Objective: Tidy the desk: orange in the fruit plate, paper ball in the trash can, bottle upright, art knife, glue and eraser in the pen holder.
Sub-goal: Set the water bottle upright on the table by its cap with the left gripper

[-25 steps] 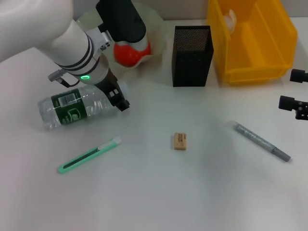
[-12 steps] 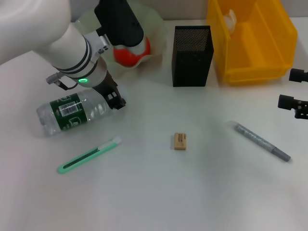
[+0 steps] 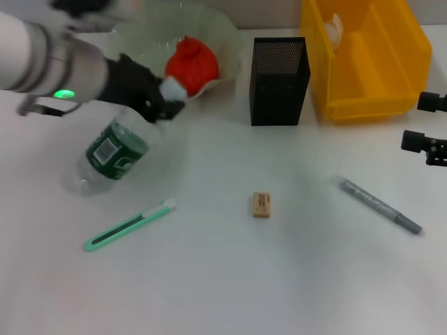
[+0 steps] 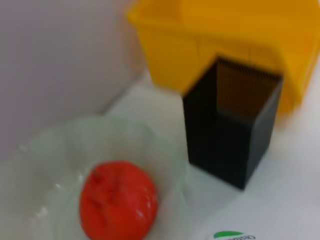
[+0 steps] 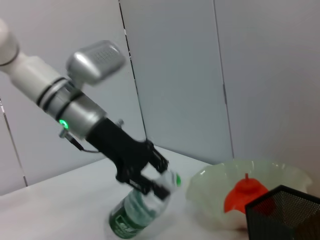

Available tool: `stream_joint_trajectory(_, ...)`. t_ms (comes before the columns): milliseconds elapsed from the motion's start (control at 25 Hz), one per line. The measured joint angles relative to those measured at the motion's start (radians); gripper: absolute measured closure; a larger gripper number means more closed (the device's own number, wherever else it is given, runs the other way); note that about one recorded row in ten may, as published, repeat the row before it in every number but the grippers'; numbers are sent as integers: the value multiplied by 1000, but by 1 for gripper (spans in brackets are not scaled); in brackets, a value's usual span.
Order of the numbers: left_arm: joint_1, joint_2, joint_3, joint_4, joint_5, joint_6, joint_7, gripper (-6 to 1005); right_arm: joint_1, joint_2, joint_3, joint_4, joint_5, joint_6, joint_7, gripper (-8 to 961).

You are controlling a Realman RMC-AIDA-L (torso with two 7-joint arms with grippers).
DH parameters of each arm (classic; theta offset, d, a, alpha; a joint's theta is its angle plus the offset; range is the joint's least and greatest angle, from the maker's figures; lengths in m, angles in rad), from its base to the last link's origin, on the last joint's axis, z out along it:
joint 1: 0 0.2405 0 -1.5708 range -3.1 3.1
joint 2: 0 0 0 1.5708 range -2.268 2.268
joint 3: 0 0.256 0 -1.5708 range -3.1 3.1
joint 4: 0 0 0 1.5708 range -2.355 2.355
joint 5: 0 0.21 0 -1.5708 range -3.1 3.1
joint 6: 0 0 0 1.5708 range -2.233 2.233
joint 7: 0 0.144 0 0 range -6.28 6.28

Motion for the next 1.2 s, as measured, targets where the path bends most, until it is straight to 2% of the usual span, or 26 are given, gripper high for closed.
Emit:
stream_joint_trajectory(40,34,1,-34,39,-43,9,18,554,0,0,0,0,0,0,0,118)
stream_joint_trajectory(200,34,1,-34,39,-43,9,18,555,20,0,-5,0,0,0,12,118)
stream_joint_trajectory(240,138,1,-131,118,-183,19,77,555,24,0,-6,-1,0,0,15,118)
stream_joint_trajectory(280,138,1,-131,118,-183,19,77,555,29,0,-6,-1,0,0,17,118)
stream_joint_trajectory(320,201,1,-190,137,-302,17,127,555,35,0,-6,-1,0,0,20,118)
stream_joint_trajectory(360,201,1,-190,137,-302,17,127,556,38,0,-7,-1,0,0,21,118)
stream_joint_trajectory(400,244,1,-233,133,-389,14,174,556,42,0,-7,-1,0,0,23,118)
stream_joint_trajectory(440,244,1,-233,133,-389,14,174,555,46,0,-7,-1,0,0,26,118)
stream_joint_trajectory(520,288,0,-255,98,-515,10,243,554,52,0,-7,-1,0,0,31,118)
stream_joint_trajectory(640,302,1,-268,26,-613,10,304,553,59,0,-7,-1,0,0,34,118)
stream_joint_trajectory(1000,291,-1,-298,-93,-688,-27,421,548,64,1,-8,-1,0,-1,36,119)
stream_joint_trajectory(1200,290,0,-305,-113,-700,-33,441,546,62,2,-8,-1,-3,-1,36,119)
